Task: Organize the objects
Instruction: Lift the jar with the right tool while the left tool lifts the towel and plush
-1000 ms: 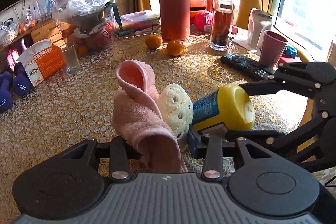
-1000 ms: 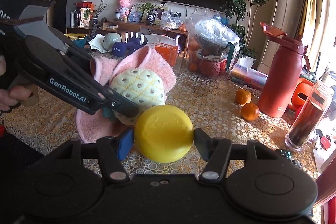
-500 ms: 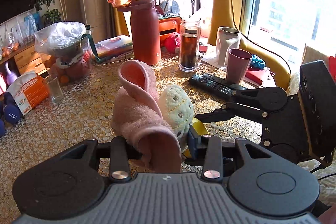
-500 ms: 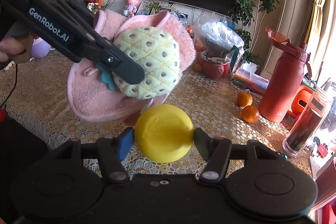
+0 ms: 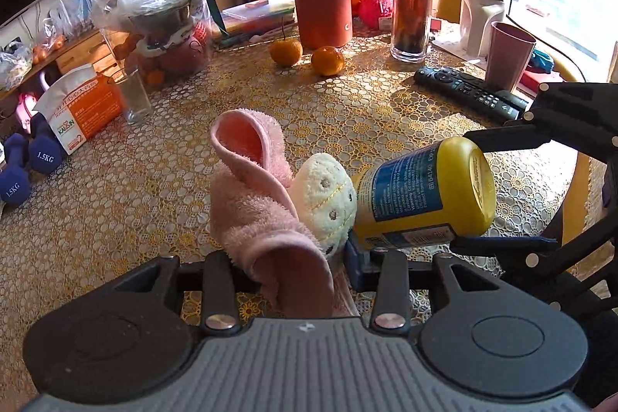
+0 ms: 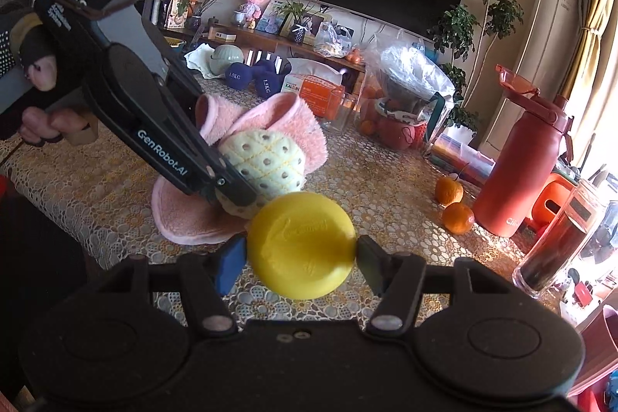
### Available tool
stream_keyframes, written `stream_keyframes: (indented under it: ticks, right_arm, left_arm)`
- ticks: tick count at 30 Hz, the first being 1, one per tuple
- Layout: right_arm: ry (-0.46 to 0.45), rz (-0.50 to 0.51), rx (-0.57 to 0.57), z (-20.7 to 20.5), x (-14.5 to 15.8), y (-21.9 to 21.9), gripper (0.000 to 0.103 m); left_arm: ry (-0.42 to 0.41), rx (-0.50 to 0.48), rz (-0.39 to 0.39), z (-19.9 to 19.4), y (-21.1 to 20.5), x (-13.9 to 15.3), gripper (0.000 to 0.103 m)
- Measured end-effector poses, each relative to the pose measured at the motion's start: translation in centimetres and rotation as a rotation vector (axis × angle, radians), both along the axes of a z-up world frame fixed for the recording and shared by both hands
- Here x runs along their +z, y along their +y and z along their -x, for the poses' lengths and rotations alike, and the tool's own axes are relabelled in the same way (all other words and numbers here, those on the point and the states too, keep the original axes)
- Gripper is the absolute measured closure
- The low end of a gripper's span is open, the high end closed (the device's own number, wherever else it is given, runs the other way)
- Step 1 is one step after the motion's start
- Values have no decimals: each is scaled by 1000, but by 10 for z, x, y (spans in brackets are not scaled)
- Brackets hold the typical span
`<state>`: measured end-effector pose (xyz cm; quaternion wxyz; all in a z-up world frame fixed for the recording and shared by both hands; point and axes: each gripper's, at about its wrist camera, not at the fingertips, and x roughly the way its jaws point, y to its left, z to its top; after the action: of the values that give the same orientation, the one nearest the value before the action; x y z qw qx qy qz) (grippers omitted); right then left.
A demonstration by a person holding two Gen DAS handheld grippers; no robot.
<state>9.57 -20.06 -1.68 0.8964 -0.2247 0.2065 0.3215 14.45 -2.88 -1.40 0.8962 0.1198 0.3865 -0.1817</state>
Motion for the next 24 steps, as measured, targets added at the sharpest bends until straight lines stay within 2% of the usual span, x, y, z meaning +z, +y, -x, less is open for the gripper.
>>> stream_keyframes:
  ticks: [5, 10, 14, 20, 24]
  right_arm:
    - [-32, 44, 27, 5, -2, 4, 42]
    - [-73, 91, 54, 11, -4, 11, 42]
    - [-84, 111, 62, 12, -4, 15, 42]
    - [-81, 118, 70, 12, -4, 15, 42]
    - [-53, 87, 62, 6, 1, 13, 42]
  left_arm:
    - [-64, -13, 79, 17, 8, 34, 64]
    - [-99, -133, 107, 34, -11, 55, 64]
    - [-104, -136, 42, 30, -26, 42, 64]
    - [-36, -45, 8, 2, -14, 12, 64]
    - [3, -3, 19, -11, -3, -2, 64]
